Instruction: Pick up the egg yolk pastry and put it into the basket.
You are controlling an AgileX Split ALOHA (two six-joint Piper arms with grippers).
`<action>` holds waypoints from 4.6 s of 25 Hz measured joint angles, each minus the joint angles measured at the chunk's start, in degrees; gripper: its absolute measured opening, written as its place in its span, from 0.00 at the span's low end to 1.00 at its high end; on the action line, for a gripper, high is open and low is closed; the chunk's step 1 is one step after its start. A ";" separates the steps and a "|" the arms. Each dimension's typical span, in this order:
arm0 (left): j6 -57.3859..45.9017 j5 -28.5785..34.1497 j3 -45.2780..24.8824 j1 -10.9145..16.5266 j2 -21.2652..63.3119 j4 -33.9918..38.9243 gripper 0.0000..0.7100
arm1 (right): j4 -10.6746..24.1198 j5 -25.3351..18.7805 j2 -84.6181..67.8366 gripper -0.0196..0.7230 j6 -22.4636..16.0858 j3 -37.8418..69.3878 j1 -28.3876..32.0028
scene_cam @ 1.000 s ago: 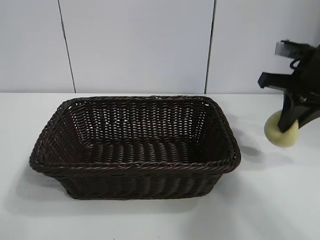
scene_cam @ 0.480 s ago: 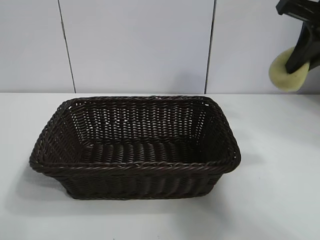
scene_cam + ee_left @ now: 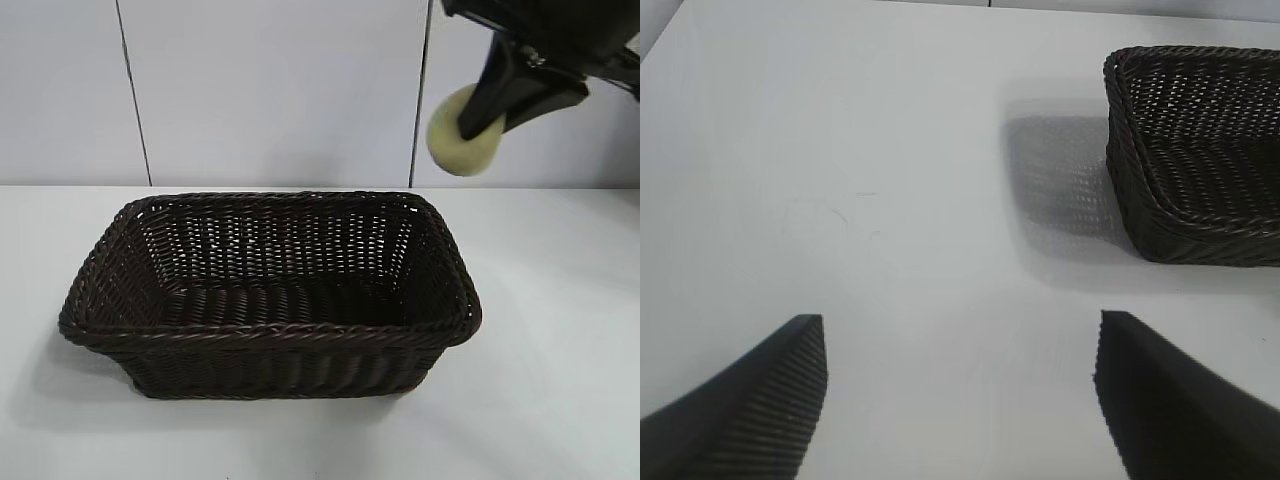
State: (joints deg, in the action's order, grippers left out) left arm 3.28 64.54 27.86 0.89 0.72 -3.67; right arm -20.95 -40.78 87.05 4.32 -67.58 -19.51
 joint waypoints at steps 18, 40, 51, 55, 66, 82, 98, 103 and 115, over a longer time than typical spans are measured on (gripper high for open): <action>0.00 0.00 0.00 0.00 0.00 0.00 0.76 | -3.76 11.26 4.91 0.12 -0.22 0.00 -13.39; 0.00 0.00 0.00 0.00 0.00 0.00 0.76 | -8.48 21.07 23.70 0.31 -0.22 0.00 -13.39; 0.00 0.00 0.00 0.00 0.00 0.00 0.76 | -8.26 13.93 19.46 0.65 -0.22 -1.20 -12.80; 0.00 0.00 0.00 0.00 0.00 0.00 0.76 | -6.34 2.97 19.14 0.65 -1.18 -6.78 -10.98; 0.00 0.00 0.00 0.00 0.00 0.00 0.76 | 15.56 -24.24 19.14 0.65 -13.31 -20.99 -10.34; 0.00 0.00 0.00 0.00 0.00 0.00 0.76 | 23.99 -28.50 19.14 0.65 -16.14 -21.79 10.08; 0.00 0.00 0.00 0.00 0.00 0.00 0.76 | 23.76 -28.71 10.04 0.65 -10.24 -10.54 17.51; 0.00 0.00 0.00 0.00 0.00 0.00 0.76 | 23.11 -28.71 -0.99 0.65 -9.74 1.85 17.51; 0.00 0.00 0.00 0.00 0.00 0.00 0.76 | 23.09 -21.99 -32.44 0.65 -9.13 30.87 17.51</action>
State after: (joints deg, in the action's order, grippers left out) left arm 3.28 64.54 27.86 0.89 0.72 -3.67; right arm 2.13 -62.77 54.60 -4.81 -36.71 -2.00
